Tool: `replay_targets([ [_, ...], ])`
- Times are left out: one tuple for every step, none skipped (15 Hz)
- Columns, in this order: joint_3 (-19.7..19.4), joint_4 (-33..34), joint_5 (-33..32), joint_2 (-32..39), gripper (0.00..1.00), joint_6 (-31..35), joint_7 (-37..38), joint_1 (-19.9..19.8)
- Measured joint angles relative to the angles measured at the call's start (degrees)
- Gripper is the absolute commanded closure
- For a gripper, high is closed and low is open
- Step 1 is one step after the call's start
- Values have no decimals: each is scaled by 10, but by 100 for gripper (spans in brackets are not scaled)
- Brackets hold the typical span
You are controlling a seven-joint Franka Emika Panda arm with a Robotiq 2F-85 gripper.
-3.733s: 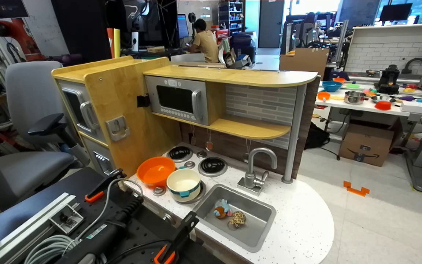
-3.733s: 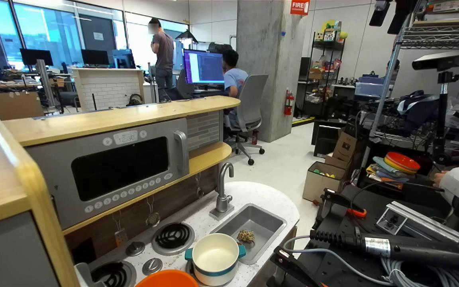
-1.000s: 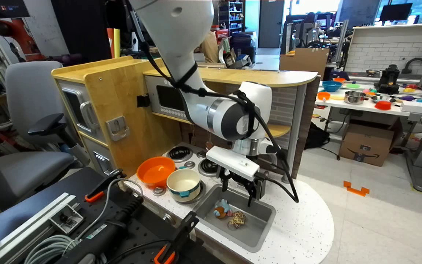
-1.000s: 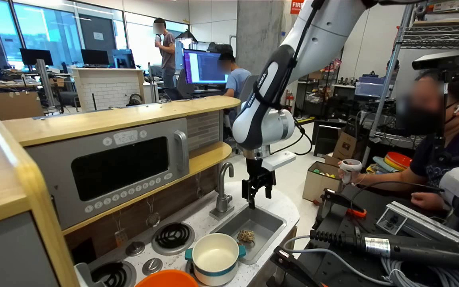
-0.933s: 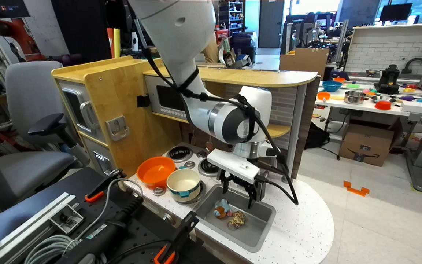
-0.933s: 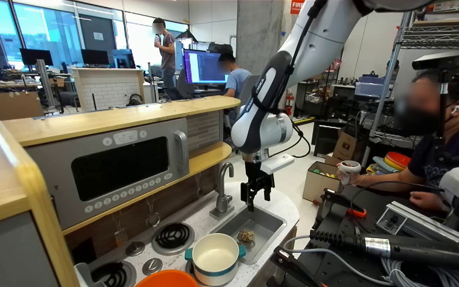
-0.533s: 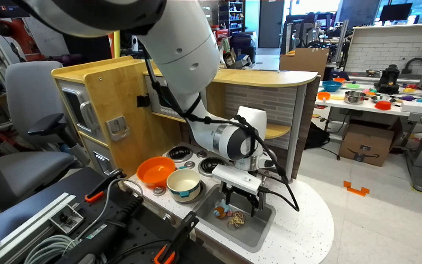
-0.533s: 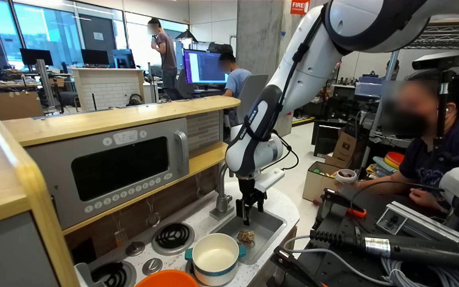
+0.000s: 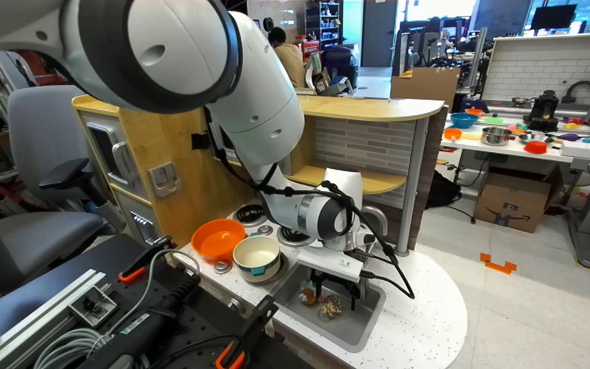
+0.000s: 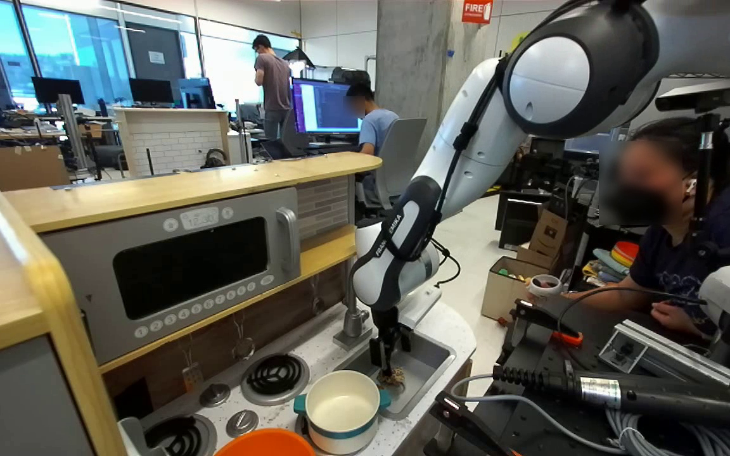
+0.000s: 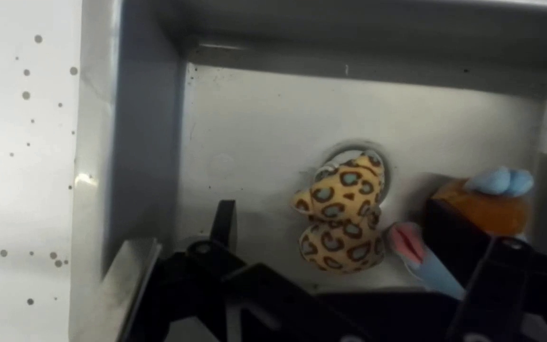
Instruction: Remove the brown toy from the sink and put it in the white pot
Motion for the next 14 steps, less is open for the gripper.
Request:
replay_targets([
  [-2, 8, 0, 8, 0, 0, 0, 0],
  [-5, 15, 0, 15, 0, 0, 0, 0],
  [-7, 22, 0, 22, 0, 0, 0, 0],
  [-8, 29, -1, 29, 0, 0, 0, 0],
  [-9, 36, -1, 35, 0, 0, 0, 0],
  [-10, 42, -2, 42, 0, 0, 0, 0],
  [-10, 49, -3, 49, 25, 0, 0, 0],
  [-11, 55, -4, 56, 28, 0, 0, 1],
  [-11, 62, -7, 63, 34, 0, 0, 1],
  [-11, 63, -12, 65, 44, 0, 0, 3],
  [-11, 62, -16, 65, 51, 1, 0, 5],
  [-11, 61, -19, 65, 58, 1, 0, 6],
  [-11, 60, -21, 65, 66, 2, -1, 7],
  [-11, 60, -21, 65, 73, 2, -3, 8],
])
